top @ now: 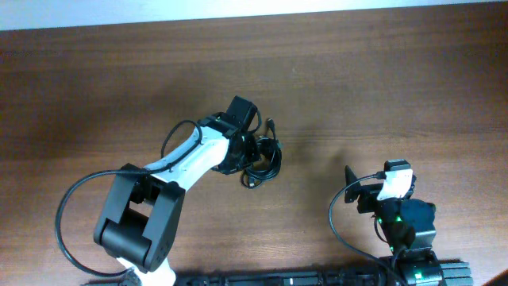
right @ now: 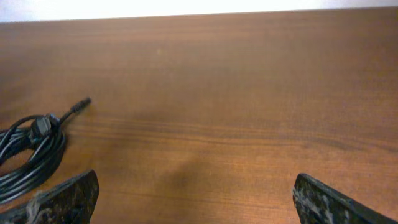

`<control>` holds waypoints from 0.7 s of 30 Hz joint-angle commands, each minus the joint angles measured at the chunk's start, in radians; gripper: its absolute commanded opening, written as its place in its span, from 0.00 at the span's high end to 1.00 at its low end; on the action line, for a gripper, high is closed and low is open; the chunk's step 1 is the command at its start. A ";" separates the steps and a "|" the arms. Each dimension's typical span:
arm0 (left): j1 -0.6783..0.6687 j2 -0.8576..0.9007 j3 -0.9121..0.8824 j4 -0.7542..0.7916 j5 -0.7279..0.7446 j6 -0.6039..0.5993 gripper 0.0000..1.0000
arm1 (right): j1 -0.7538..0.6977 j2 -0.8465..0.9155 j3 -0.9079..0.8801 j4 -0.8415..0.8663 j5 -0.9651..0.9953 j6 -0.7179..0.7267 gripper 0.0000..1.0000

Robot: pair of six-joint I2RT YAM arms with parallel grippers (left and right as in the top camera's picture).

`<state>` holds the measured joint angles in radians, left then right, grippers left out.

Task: Untangle cables

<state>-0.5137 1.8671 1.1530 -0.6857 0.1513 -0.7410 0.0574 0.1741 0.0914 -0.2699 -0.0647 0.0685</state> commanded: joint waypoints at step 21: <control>-0.148 -0.250 0.087 0.050 0.369 0.871 1.00 | 0.086 0.772 0.689 -0.336 -0.470 0.037 0.38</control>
<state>-0.6254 1.6775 1.2251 -0.6411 0.4904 0.1055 0.0921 0.9131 0.7635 -0.6228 -0.5213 0.1455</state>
